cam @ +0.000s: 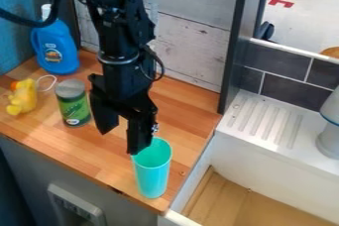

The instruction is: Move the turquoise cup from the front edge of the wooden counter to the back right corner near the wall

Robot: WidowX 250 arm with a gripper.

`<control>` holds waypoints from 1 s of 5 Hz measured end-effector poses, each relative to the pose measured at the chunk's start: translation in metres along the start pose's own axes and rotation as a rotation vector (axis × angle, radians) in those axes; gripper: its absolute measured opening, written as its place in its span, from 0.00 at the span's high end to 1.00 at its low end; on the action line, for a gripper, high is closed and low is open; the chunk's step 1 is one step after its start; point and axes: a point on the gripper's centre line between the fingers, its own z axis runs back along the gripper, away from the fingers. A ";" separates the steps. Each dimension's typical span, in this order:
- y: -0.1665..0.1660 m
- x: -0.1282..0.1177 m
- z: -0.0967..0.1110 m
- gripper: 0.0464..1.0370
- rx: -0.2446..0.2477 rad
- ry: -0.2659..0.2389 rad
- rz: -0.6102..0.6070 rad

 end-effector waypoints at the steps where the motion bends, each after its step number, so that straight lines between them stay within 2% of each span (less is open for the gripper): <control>1: 0.000 0.007 -0.012 0.04 -0.010 0.009 0.014; 3: -0.005 0.020 -0.025 0.04 -0.002 0.008 0.038; 4: -0.007 0.022 -0.037 0.04 -0.014 0.027 0.048; 5: -0.011 0.024 -0.043 0.10 -0.008 0.044 0.041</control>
